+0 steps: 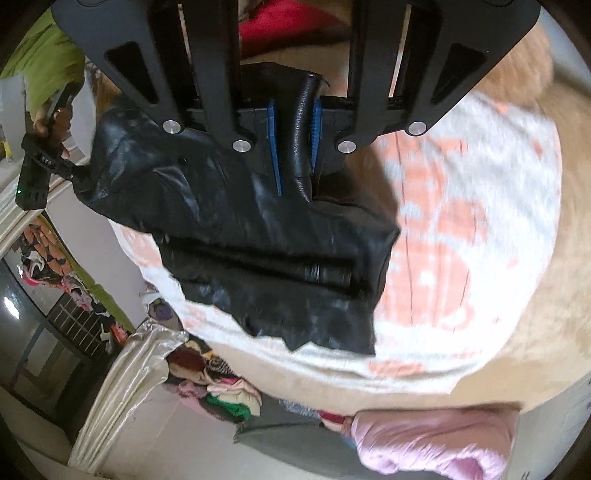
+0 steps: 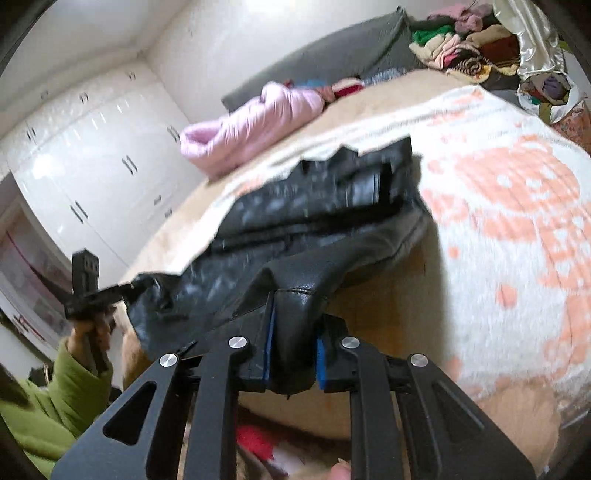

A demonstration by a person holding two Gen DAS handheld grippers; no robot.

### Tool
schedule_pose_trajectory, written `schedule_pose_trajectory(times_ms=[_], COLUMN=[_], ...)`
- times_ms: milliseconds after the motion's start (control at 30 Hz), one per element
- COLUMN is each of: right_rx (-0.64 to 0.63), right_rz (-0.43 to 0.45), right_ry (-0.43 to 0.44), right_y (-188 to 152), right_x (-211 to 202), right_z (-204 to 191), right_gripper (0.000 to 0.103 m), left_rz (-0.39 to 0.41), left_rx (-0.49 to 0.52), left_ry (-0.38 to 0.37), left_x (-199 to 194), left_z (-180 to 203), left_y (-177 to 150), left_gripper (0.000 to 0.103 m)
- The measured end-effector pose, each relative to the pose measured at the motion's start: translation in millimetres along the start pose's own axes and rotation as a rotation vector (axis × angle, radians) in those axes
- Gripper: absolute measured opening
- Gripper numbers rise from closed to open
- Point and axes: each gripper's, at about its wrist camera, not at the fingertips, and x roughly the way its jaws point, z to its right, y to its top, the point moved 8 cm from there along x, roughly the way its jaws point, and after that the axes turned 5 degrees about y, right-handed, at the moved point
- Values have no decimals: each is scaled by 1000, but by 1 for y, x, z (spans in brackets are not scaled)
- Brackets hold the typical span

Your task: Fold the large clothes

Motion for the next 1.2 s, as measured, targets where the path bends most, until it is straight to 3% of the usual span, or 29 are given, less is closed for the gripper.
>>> schedule_pose_trajectory(times_ms=[233,533,1200], right_rx=[3,53,138], right_rz=[83,135,113], right_ry=[-20,-21,-69], right_y=[47,86,128], right_x=[3,16,55], right_z=[-2,6,47], right_gripper=[16,16,18], left_rz=[54,89,71], left_rx=[11,-6,-32], left_ry=[8,-2,27], left_x=[8,13,59], left_z=[10,9,3], left_y=[41,69,124], left_gripper=[7,7,9])
